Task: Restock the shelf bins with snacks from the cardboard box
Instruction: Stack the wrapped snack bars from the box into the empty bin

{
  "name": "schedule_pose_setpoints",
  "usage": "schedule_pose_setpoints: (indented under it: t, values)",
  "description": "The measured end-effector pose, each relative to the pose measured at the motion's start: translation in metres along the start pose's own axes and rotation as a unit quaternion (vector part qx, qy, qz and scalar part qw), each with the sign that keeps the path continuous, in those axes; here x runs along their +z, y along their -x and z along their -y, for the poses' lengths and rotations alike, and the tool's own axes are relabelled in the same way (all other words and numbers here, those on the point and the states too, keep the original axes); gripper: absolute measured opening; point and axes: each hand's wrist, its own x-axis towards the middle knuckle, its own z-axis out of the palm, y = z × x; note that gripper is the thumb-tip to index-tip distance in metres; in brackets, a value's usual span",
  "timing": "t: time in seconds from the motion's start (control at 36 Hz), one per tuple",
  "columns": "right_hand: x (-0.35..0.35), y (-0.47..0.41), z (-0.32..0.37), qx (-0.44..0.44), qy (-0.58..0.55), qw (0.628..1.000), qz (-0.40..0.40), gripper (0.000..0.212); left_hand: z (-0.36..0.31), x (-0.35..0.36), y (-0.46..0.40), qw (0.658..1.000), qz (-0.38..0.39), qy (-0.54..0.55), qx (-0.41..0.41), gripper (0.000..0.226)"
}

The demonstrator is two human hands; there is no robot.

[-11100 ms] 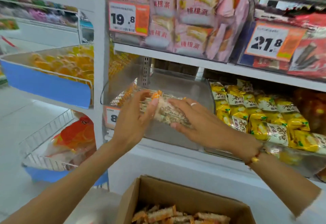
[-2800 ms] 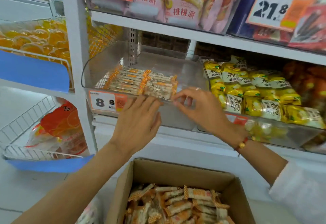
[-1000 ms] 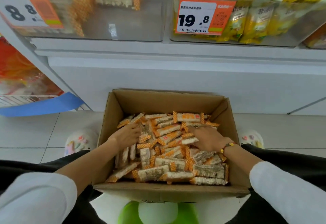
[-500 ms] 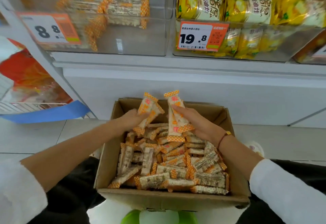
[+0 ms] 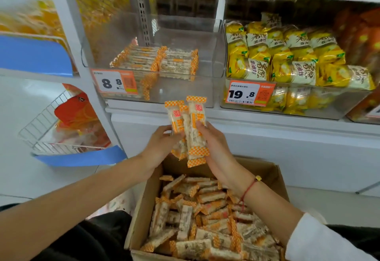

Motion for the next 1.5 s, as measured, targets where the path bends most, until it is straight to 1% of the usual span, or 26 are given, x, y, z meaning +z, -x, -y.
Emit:
schedule_pose_setpoints:
  t: [0.06,0.14,0.17,0.22,0.28,0.36,0.44,0.47,0.53,0.56,0.61,0.64,0.69,0.72,0.78,0.83,0.89,0.94,1.03,1.11,1.14,1.22,1.31,1.36,1.42,1.5]
  values:
    - [0.008,0.0,0.011,-0.03,0.031,0.999,0.011,0.038,-0.015,-0.005,0.0,1.0,-0.001,0.008,0.021,0.032]
    - [0.018,-0.005,0.03,-0.06,0.074,0.995,0.043,0.046,-0.043,-0.003,-0.006,0.998,0.021,0.026,0.044,0.011]
    - [0.022,-0.007,0.038,-0.069,0.095,0.992,0.053,0.05,-0.051,-0.001,-0.006,0.996,0.028,0.006,0.085,0.022]
    - [0.032,-0.01,0.053,-0.088,0.142,0.983,0.074,0.064,-0.076,0.006,0.005,0.993,0.012,0.002,0.12,0.03]
    - [0.044,-0.013,0.067,-0.11,0.208,0.967,0.093,0.077,-0.086,0.005,0.003,0.991,-0.001,0.068,0.116,0.035]
    - [0.059,-0.023,0.088,-0.138,0.268,0.948,0.102,0.078,-0.095,-0.019,-0.019,0.985,-0.05,0.036,0.161,0.028]
    - [0.07,-0.037,0.106,-0.152,0.272,0.947,0.082,0.076,-0.122,-0.036,-0.024,0.986,-0.072,0.027,0.147,0.057]
    - [0.073,-0.043,0.112,-0.164,0.269,0.946,0.073,0.077,-0.128,-0.042,-0.025,0.988,-0.055,0.035,0.141,0.055]
    - [0.078,-0.057,0.12,-0.179,0.272,0.944,0.061,0.082,-0.134,-0.051,-0.021,0.984,-0.023,0.02,0.175,0.035]
    - [0.079,-0.063,0.125,-0.18,0.287,0.939,0.058,0.085,-0.132,-0.056,-0.024,0.978,-0.046,0.006,0.204,0.027]
    - [0.081,-0.075,0.138,-0.171,0.337,0.924,0.056,0.088,-0.124,-0.068,-0.033,0.956,-0.146,-0.082,0.242,0.039]
    - [0.08,-0.081,0.145,-0.166,0.373,0.911,0.054,0.088,-0.118,-0.073,-0.037,0.938,-0.189,-0.168,0.236,0.044]
    - [0.076,-0.098,0.162,-0.185,0.472,0.861,0.047,0.09,-0.103,-0.083,-0.043,0.885,-0.232,-0.336,0.224,0.043]
    - [0.071,-0.109,0.17,-0.198,0.532,0.822,0.05,0.092,-0.094,-0.089,-0.046,0.86,-0.235,-0.391,0.228,0.045]
    - [0.059,-0.132,0.182,-0.199,0.662,0.718,0.076,0.096,-0.08,-0.099,-0.049,0.817,-0.233,-0.464,0.251,0.059]
    - [0.045,-0.155,0.189,-0.138,0.767,0.617,0.104,0.099,-0.072,-0.107,-0.055,0.786,-0.229,-0.511,0.263,0.074]
    - [0.036,-0.171,0.189,-0.066,0.806,0.573,0.135,0.101,-0.071,-0.11,-0.058,0.772,-0.229,-0.532,0.261,0.077]
    - [0.036,-0.183,0.179,-0.034,0.811,0.559,0.171,0.101,-0.073,-0.107,-0.057,0.772,-0.233,-0.532,0.258,0.078]
    - [0.044,-0.195,0.157,-0.036,0.817,0.544,0.187,0.098,-0.071,-0.105,-0.059,0.775,-0.242,-0.522,0.26,0.074]
    - [0.051,-0.204,0.135,-0.054,0.811,0.554,0.18,0.092,-0.069,-0.104,-0.062,0.772,-0.257,-0.517,0.267,0.062]
    - [0.052,-0.207,0.13,-0.069,0.82,0.542,0.172,0.092,-0.069,-0.103,-0.062,0.766,-0.263,-0.521,0.269,0.058]
    - [0.056,-0.204,0.127,-0.124,0.866,0.467,0.134,0.092,-0.069,-0.102,-0.064,0.744,-0.279,-0.533,0.29,0.051]
    - [0.055,-0.2,0.135,-0.095,0.88,0.441,0.151,0.092,-0.067,-0.103,-0.067,0.73,-0.28,-0.543,0.305,0.045]
    - [0.051,-0.202,0.14,-0.056,0.874,0.449,0.176,0.097,-0.064,-0.105,-0.069,0.724,-0.276,-0.545,0.32,0.037]
    - [0.047,-0.202,0.144,-0.034,0.858,0.475,0.194,0.103,-0.06,-0.109,-0.071,0.723,-0.271,-0.542,0.333,0.031]
    - [0.043,-0.199,0.145,-0.053,0.837,0.505,0.204,0.095,-0.057,-0.113,-0.074,0.724,-0.261,-0.538,0.344,0.034]
